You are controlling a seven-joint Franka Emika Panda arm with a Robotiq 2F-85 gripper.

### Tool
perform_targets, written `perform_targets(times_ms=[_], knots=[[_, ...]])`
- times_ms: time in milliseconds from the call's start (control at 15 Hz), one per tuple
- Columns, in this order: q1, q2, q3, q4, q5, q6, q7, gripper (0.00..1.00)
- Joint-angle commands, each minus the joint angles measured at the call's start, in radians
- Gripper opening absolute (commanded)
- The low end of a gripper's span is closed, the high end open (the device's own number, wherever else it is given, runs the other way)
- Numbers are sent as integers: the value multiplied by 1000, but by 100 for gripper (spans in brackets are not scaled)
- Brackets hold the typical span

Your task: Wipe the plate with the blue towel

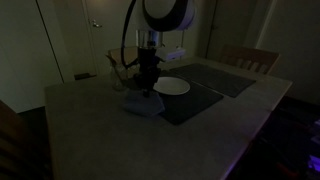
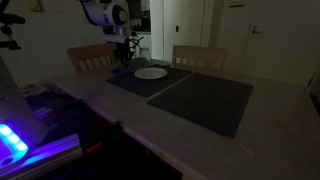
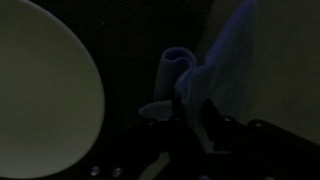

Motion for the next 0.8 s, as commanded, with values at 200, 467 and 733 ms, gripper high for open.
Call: perform_targets(times_ms=[200,467,733], knots=[[-64,-67,-7,49,-8,-195,-85,1],[-90,-104,-15,87,-21,-237,-119,2],[-103,-116,-46,116,-69,-255,-109,2]])
